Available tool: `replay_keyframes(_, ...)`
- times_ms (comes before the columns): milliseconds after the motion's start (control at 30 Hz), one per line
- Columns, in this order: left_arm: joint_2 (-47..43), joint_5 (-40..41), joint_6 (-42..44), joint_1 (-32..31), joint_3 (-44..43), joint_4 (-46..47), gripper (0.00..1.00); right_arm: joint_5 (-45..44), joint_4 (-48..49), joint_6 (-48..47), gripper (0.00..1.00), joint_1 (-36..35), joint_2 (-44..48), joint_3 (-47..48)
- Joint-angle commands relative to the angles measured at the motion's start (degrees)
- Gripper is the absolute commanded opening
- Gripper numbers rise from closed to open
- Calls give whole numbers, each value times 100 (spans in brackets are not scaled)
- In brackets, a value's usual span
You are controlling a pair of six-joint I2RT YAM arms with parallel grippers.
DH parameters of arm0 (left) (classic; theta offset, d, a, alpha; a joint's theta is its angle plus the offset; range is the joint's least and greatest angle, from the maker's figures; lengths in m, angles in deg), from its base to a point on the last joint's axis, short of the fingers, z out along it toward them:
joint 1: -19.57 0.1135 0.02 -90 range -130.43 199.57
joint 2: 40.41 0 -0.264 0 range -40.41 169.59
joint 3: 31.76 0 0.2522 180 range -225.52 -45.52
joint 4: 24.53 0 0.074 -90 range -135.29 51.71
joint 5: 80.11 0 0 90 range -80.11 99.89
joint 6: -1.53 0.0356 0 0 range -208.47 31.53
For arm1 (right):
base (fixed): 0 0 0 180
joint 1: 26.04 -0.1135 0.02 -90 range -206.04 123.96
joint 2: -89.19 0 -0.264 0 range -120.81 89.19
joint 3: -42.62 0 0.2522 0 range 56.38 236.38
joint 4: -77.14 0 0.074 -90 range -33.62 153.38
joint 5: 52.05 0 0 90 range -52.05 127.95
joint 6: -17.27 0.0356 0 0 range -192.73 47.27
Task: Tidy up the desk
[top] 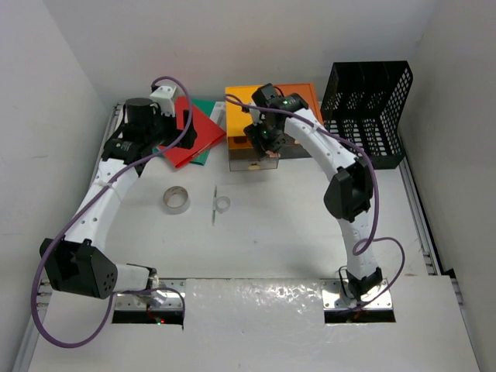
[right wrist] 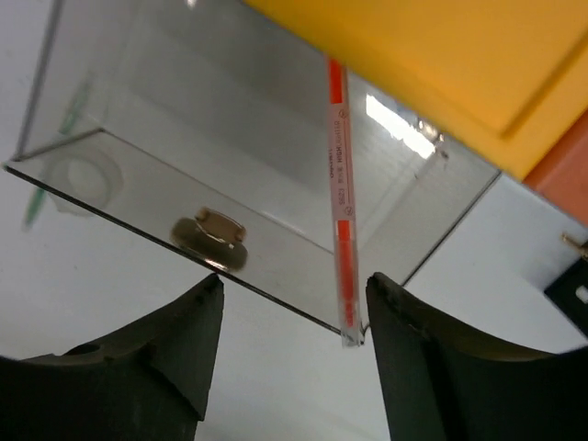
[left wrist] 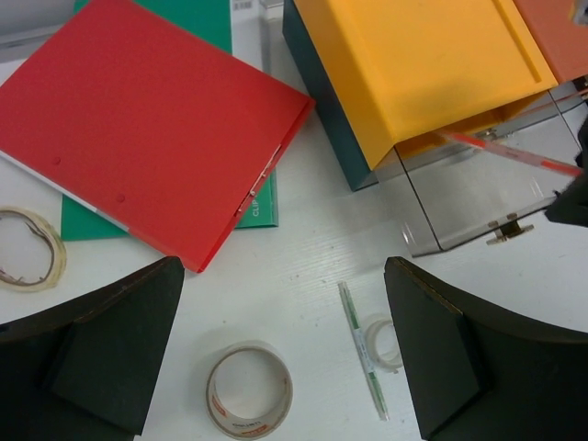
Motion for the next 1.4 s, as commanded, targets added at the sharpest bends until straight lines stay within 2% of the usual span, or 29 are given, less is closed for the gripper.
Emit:
replay_keyframes(0, -16, -8, 139, -1, -46, 72, 90, 269, 1167, 368, 63, -44, 284, -32)
replay_keyframes(33, -25, 9, 165, -1, -46, 28, 90, 278, 1203, 386, 67, -44, 284, -32)
replay_keyframes(100, -16, 70, 244, -1, -46, -69, 90, 234, 1308, 421, 69, -35, 327, -66)
replay_keyframes(400, -104, 378, 455, 16, -73, -306, 91, 172, 1897, 404, 66, -35, 960, -699)
replay_keyframes(533, -297, 668, 841, 323, 243, -386, 93, 225, 2300, 299, 68, -44, 1871, -1471)
replay_keyframes(633, -447, 354, 1175, 1095, 603, -508, 96, 208, 2845, 237, 72, -44, 2723, -2523)
replay_keyframes(667, -386, 4, 1237, 1593, 665, -727, 96, 173, 3151, 211, 76, -44, 2962, -2763)
replay_keyframes(733, -159, -523, 1421, 2106, 666, -1008, 96, 58, 3695, 167, 81, -44, 3750, -3620)
replay_keyframes(767, -70, -579, 1501, 2456, 674, -1297, 96, -55, 3960, 149, 89, -44, 4043, -4000)
replay_keyframes(800, 9, -536, 1571, 2547, 701, -1396, 96, -143, 4241, 132, 93, -44, 4333, -4378)
replay_keyframes(833, 114, -335, 1737, 2583, 805, -1501, 96, -344, 4888, 123, 97, -18, 4927, -5226)
replay_keyframes(900, 142, -97, 1817, 2592, 964, -1511, 96, -504, 5489, 70, 99, 26, 5414, -6300)
replay_keyframes(933, 142, 87, 1826, 2592, 1121, -1520, 96, -652, 5892, 44, 99, 114, 5608, -6542)
replay_keyframes(1000, 168, 411, 1792, 2609, 1332, -1537, 96, -802, 6080, -9, 99, 315, 5926, -6929)
replay_keyframes(1200, 598, 1459, 1643, 2627, 1448, -1397, 96, -619, 5976, -334, 99, 572, 5594, -6616)
replay_keyframes(1367, 810, 1292, 1852, 2504, 1395, -1274, 96, -171, 5729, 77, 99, 580, 5320, -6342)
